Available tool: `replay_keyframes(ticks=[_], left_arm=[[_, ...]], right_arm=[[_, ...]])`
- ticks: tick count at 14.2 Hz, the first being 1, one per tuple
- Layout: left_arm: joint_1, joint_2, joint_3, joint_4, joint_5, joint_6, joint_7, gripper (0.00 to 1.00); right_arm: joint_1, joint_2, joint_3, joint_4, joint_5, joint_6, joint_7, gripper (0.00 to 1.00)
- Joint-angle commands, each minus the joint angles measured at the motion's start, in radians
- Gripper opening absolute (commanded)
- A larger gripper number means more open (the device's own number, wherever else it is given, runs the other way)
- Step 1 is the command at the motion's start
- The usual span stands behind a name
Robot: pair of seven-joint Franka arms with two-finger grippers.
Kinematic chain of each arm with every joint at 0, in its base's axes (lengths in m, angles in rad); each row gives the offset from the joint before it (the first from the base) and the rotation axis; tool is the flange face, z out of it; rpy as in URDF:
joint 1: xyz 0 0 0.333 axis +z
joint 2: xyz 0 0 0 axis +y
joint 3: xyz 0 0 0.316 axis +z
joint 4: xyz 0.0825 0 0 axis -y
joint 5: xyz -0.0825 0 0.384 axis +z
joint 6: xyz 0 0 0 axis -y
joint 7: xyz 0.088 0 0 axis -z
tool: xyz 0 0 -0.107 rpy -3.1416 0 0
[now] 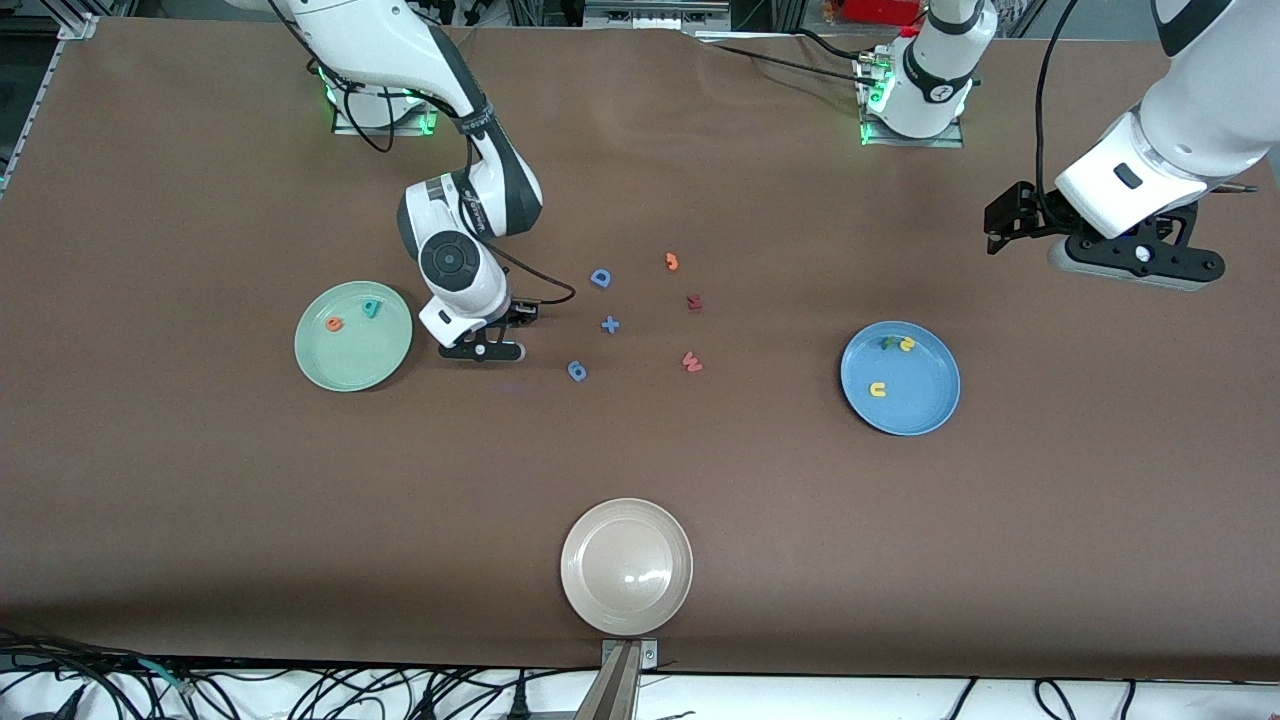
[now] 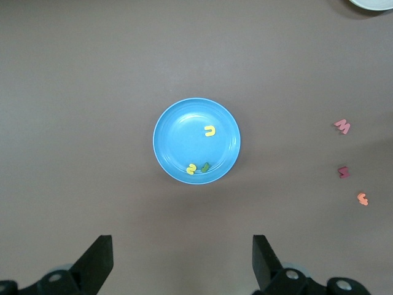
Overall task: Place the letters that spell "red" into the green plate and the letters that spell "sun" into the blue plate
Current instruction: 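Close the right gripper on the cyan 1 and lift it, then carry the cyan 1 with the right gripper over the green plate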
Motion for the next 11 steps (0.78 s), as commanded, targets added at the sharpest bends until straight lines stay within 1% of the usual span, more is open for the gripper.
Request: replay_keyframes(ticks=[1, 2, 5, 9, 11], left_arm=[[-0.001, 0.012, 0.005, 0.033, -0.022, -0.030, 0.015, 1.00], [-0.001, 0.012, 0.005, 0.033, -0.022, -0.030, 0.015, 1.00], [-0.001, 0.012, 0.005, 0.033, -0.022, -0.030, 0.015, 1.00], [-0.001, 0.012, 0.005, 0.033, -0.022, -0.030, 0.015, 1.00], [-0.001, 0.012, 0.005, 0.033, -0.022, -0.030, 0.015, 1.00]], right_arm=[[0.006, 0.005, -0.001, 0.003, 0.022, 0.009, 0.004, 0.38], [0.006, 0.003, -0.001, 0.003, 0.022, 0.009, 0.004, 0.37], [0.006, 0.003, -0.001, 0.003, 0.022, 0.008, 0.002, 0.19], [0.006, 0.003, -0.001, 0.003, 0.022, 0.006, 0.004, 0.01], [0.006, 0.002, -0.001, 0.003, 0.022, 0.002, 0.004, 0.00]])
